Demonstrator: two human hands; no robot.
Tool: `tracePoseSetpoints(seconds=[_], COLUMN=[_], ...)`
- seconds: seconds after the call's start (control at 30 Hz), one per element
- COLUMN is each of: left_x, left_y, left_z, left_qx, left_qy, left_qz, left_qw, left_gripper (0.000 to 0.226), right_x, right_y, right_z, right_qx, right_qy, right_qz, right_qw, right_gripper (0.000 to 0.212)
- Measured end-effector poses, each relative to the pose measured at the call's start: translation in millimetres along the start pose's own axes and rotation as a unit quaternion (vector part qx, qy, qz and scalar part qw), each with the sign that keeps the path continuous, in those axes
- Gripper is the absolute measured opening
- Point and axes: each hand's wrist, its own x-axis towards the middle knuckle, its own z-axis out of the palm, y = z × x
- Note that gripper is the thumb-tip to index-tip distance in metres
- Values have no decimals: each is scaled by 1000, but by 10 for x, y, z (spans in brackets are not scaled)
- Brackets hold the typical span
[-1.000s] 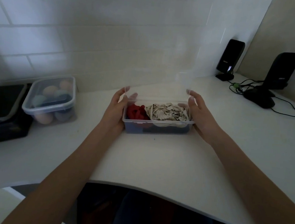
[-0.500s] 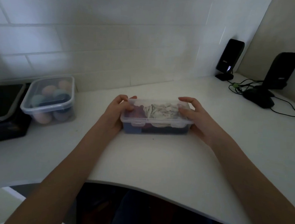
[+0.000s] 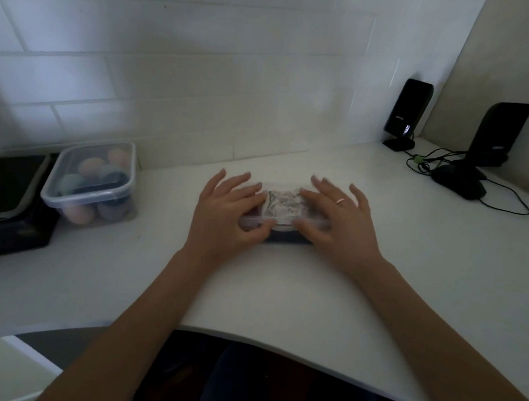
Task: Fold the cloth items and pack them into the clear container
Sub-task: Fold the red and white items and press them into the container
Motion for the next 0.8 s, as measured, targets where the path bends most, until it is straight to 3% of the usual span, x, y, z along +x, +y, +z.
tracePoseSetpoints(seconds=[0.1,0.23,0.47,0.53,0.67,0.8], left_x=[8,17,21,-1,-1,-2], left_y=[29,16,121,134,99,-51], left_z=[13,28,242,311,280,215], left_qx=[24,70,219,227,236,248], left_qy=[-73,-79,-13,-36,-108,-127], left_qz=[5,29,59,42,-53,-117], left_qw=[997,994,974,972,964,953], left_gripper=[58,53,26,34,58,61], right_x=[13,24,66,126,263,499], right_y=[21,22,-174,-225,-306,-436], right_z=[-27,11,265,353,501,650], right_qx=[29,4,-124,-142,-118,-58], right_qy=[-39,-39,89,98,29,-59], right_qz=[-29,-56,-75,-84,-74,-53], right_qw=[998,998,985,981,990,995], right_gripper=[71,59,38,39,52,58])
